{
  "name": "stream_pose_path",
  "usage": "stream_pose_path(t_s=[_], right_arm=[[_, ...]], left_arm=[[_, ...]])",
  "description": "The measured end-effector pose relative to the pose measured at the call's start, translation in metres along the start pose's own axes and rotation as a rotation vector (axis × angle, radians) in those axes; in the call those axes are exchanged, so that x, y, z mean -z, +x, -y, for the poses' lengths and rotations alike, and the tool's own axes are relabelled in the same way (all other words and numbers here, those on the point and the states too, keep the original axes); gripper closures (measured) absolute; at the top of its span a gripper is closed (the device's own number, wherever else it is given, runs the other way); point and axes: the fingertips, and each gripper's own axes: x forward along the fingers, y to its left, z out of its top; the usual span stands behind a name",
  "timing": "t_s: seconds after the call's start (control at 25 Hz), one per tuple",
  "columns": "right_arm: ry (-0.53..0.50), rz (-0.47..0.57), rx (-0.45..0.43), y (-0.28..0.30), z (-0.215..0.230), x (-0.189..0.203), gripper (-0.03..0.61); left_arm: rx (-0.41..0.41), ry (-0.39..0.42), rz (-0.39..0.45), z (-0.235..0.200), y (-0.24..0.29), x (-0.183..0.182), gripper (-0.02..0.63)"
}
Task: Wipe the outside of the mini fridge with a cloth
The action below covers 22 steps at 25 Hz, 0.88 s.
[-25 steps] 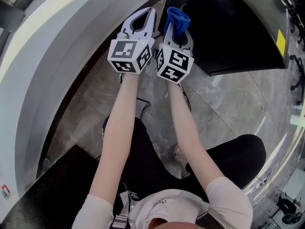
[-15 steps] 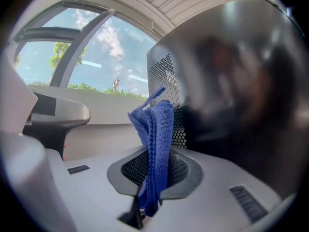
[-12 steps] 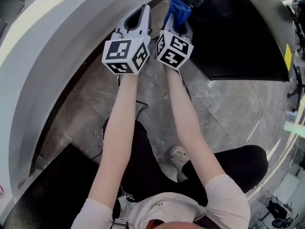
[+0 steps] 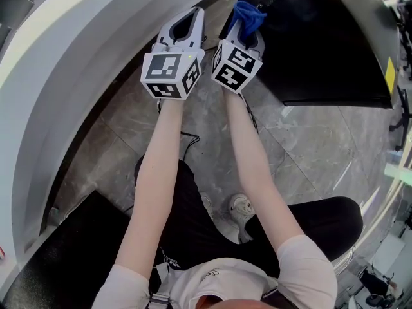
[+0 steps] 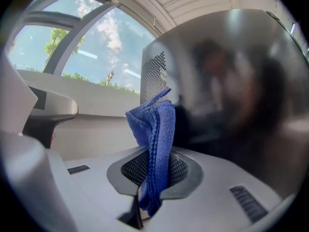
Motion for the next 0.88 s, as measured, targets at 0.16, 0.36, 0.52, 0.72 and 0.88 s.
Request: stream_pose_path(t_s=[0.16, 0.36, 0.52, 0.72, 0.88], right_arm=[[-0.014, 0.009, 0.024, -0.012, 0.013, -0.001, 0.506], [-0.002, 0.014, 0.054, -0.030, 0.038, 0.000, 0.506], [0.001, 0.009, 0.078, -0.048, 0.061, 0.002, 0.506], [-0.025, -0.015, 0.127, -0.073, 0.093, 0.004, 0.506], [-0.055, -0.014, 0.165, -0.094, 0.121, 0.004, 0.506]], left_arm=[[0.037, 0.019, -0.012, 0.015, 0.005, 0.006, 0.609], [0.085, 0.038, -0.025, 0.044, 0.015, 0.011, 0.609], [0.152, 0.062, -0.023, 0.080, 0.021, 0.007, 0.609], [0.183, -0.032, -0.071, 0.109, 0.010, 0.033, 0.609], [0.195, 0.016, -0.181, 0.129, 0.003, 0.075, 0.609]])
